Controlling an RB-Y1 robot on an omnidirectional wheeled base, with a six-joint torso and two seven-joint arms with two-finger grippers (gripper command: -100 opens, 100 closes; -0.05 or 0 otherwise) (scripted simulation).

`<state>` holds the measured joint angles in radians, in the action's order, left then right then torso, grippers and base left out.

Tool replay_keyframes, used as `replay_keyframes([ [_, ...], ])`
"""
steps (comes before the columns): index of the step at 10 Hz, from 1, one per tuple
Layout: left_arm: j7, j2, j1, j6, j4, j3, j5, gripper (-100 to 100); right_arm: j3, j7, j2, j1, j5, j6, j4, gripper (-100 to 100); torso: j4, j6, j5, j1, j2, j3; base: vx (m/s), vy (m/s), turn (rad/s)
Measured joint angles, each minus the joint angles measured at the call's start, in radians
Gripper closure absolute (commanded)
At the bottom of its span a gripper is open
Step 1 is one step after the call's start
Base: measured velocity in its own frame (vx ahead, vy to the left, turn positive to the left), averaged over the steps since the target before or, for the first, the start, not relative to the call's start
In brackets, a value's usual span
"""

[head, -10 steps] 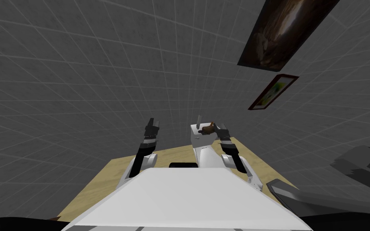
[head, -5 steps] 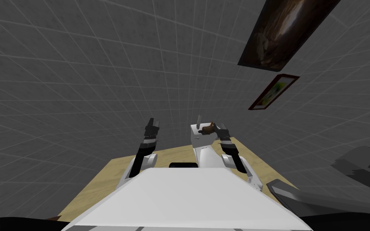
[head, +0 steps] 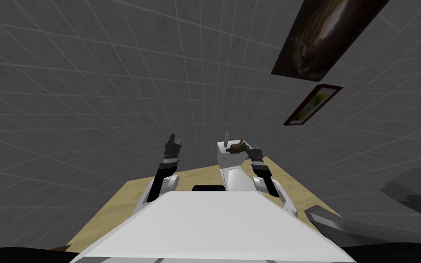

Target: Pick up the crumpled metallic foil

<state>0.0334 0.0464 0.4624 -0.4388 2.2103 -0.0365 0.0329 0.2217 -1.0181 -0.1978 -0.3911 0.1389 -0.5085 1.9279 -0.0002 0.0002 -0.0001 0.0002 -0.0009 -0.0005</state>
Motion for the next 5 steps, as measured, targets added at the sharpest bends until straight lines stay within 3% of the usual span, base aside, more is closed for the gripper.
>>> replay_keyframes([
  [5,0.000,0.000,0.000,0.000,0.000,0.000,0.000,0,0.072,-0.135,0.019,0.017,0.069,-0.044,-0.108,-100,0.000,0.000,0.000,0.000,0.000,0.000,0.000,0.001,0.018],
])
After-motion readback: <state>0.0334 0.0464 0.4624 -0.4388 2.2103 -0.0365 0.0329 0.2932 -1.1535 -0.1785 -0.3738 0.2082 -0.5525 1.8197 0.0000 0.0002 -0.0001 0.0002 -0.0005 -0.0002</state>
